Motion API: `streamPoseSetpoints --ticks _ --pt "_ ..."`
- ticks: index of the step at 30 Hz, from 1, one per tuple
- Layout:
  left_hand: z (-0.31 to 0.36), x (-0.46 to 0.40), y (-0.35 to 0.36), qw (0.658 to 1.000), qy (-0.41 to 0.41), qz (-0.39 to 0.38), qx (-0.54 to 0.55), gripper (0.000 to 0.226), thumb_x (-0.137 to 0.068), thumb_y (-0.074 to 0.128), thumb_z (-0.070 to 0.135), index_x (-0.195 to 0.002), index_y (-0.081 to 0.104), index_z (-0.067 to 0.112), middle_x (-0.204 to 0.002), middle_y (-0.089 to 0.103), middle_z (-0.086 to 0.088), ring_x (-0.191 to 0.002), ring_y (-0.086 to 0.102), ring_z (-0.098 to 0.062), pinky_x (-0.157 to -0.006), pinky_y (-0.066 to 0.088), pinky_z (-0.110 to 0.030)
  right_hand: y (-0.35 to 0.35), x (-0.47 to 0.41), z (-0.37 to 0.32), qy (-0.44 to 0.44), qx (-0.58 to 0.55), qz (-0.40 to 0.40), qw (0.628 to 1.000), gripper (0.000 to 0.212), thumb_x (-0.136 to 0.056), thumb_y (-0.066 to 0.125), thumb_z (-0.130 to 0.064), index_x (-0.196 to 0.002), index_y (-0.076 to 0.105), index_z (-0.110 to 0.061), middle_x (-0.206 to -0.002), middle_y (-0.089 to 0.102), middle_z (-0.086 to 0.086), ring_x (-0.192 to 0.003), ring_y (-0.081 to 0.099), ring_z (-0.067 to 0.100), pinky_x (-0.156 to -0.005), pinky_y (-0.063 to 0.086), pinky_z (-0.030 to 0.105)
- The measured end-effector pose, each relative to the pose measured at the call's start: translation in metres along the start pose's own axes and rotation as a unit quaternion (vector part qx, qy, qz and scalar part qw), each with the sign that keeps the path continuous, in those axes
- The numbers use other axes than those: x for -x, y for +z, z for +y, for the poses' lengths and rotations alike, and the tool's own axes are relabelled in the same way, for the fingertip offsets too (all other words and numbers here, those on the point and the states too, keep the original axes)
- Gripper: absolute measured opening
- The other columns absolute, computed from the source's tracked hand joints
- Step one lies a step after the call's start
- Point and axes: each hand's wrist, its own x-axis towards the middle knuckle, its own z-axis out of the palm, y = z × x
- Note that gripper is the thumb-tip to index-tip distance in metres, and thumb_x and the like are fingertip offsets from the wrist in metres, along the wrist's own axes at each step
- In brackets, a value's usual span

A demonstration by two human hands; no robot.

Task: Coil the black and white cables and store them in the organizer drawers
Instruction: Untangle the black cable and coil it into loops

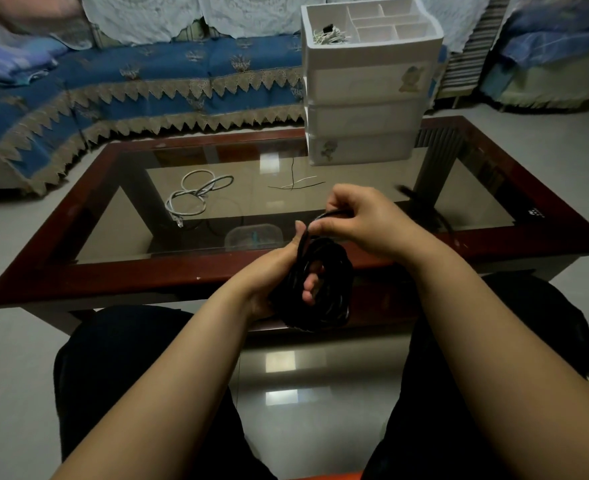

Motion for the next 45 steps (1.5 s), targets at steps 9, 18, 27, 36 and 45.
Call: streamPoseSetpoints --ticks 9,18,27,36,45 --pt "-0.007 0.001 -0.005 0.988 0.062 -0.109 0.095 0.069 -0.056 0.058 0.081 -0.071 0.048 0.014 -0.051 0.045 0.004 -0.04 0.044 -0.007 -0.05 0.044 -0.02 0.006 -0.006 0.031 0.068 -0.242 -0.024 0.968 0.029 -0.071 0.071 -0.039 -0.08 0.058 -0.015 -0.078 0.059 0.009 -0.075 0.052 0.03 -0.062 0.037 0.038" --pt "0.0 0.005 -0.01 0.988 0.1 -0.118 -0.001 0.036 -0.09 0.049 0.019 -0.056 0.063 0.019 -0.049 0.046 0.006 -0.042 0.044 -0.006 -0.054 0.044 -0.023 0.017 -0.003 0.054 0.115 -0.311 -0.049 0.942 0.021 -0.078 0.063 -0.035 -0.083 0.055 -0.017 -0.077 0.06 0.0 -0.069 0.058 0.016 -0.059 0.047 0.028" --pt "0.0 -0.003 0.004 0.956 0.144 0.006 0.256 0.016 -0.081 0.056 0.018 -0.067 0.053 0.015 -0.044 0.044 0.007 -0.036 0.042 -0.004 -0.046 0.045 -0.019 0.034 -0.006 0.069 0.114 -0.454 0.011 0.884 0.03 -0.087 0.056 -0.028 -0.108 0.064 -0.008 -0.071 0.047 0.011 -0.043 0.04 0.006 -0.04 0.034 0.017" --pt "0.017 -0.004 -0.016 0.833 0.194 0.036 0.517 0.032 -0.087 0.054 0.015 -0.055 0.048 0.015 -0.043 0.047 0.007 -0.037 0.048 -0.003 -0.049 0.046 -0.012 0.066 0.001 0.08 0.038 0.095 0.096 0.99 0.026 -0.1 0.04 -0.036 -0.103 0.061 -0.022 -0.078 0.062 -0.004 -0.079 0.062 0.023 -0.065 0.043 0.034" --pt "0.031 -0.005 -0.022 0.78 0.235 0.211 0.541 0.047 -0.091 0.055 0.018 -0.044 0.052 0.015 -0.045 0.047 0.009 -0.039 0.05 -0.006 -0.053 0.051 -0.02 0.069 0.01 0.06 -0.002 0.316 -0.019 0.949 0.038 -0.095 0.035 -0.056 -0.112 0.051 -0.027 -0.081 0.063 -0.006 -0.079 0.064 0.019 -0.064 0.048 0.032"
